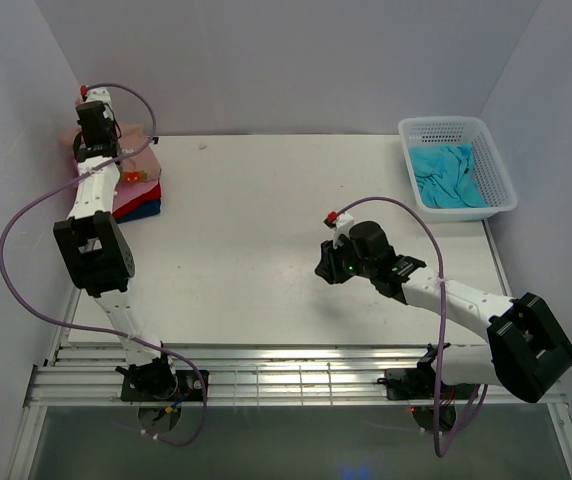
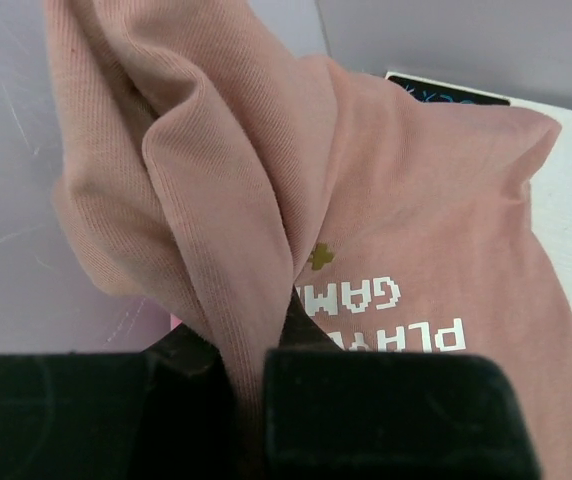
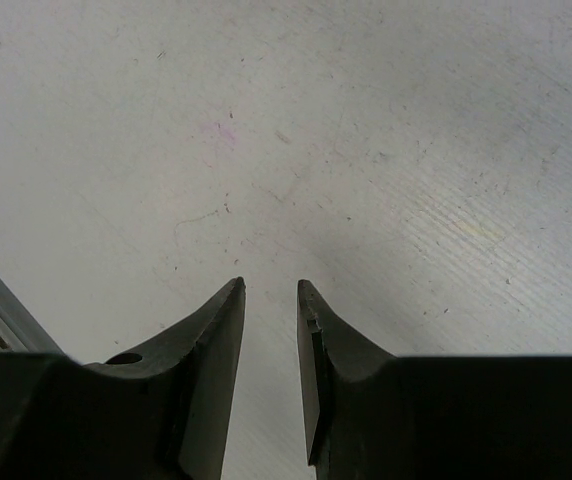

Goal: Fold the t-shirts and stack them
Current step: Put the neatly folded tshirt into the corner of the board with the left arm

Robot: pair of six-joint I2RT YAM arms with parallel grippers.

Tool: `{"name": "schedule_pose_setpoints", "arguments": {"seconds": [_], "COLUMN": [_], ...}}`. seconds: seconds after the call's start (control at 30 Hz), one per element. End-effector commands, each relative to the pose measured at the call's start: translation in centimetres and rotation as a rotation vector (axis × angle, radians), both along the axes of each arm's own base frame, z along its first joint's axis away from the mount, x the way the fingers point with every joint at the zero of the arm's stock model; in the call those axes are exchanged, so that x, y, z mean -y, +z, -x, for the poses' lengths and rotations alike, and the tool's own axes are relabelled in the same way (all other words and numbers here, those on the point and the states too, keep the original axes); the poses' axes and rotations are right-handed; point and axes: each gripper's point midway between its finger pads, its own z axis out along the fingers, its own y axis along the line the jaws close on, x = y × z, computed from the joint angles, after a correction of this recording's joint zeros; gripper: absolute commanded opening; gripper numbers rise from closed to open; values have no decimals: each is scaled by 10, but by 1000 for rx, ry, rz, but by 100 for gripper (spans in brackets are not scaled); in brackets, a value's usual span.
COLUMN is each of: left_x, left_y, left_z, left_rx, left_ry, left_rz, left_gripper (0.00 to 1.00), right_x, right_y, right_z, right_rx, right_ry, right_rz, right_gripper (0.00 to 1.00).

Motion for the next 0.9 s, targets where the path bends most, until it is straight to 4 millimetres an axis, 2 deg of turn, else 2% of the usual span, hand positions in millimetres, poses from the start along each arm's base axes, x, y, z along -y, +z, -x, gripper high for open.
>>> {"name": "schedule_pose_setpoints", "arguments": {"seconds": [0.0,0.2,0.3,0.37,0.43,0.47,0.5,0.57,0.6,0.63,0.7,0.73,0.77,0.83,0.87], "left_x": [-12,-37,-48,-54,-57,-57,-56,-54,-53,-50,-40,-35,-27,-3,9], "left_y": [18,-48,-69,-75,-69,-63,-53,-26,-10,27,75,108,153,198,234], "left_z": [9,22,30,33,32,30,24,21,20,20,23,28,42,58,81], "left_rx": [69,-35,-63,-68,-50,-35,-7,53,85,156,250,313,390,475,550], "left_ry": [35,143,203,233,266,265,250,246,249,244,230,226,223,202,190], "left_rz": [3,2,-22,-32,-31,-28,-23,-18,-22,-34,-53,-71,-93,-102,-102], "left_gripper": [0,0,0,0,17,36,65,70,85,85,86,86,86,87,87], "right_x": [-6,-2,1,2,3,4,5,8,9,10,12,14,15,15,16], "right_y": [8,18,18,18,20,20,19,18,16,13,10,8,7,9,10], "right_z": [0,1,3,4,6,6,7,7,8,9,9,10,9,7,4], "right_rx": [38,63,64,64,66,66,67,65,60,56,54,48,50,52,54], "right_ry": [27,23,16,14,12,11,7,-1,-4,-6,-14,-23,-35,-48,-68], "right_rz": [-28,-31,-27,-27,-32,-31,-29,-20,-15,-13,-7,-3,0,2,2], "right_gripper": [34,34,34,34,34,34,34,34,34,34,34,34,34,34,34]}}
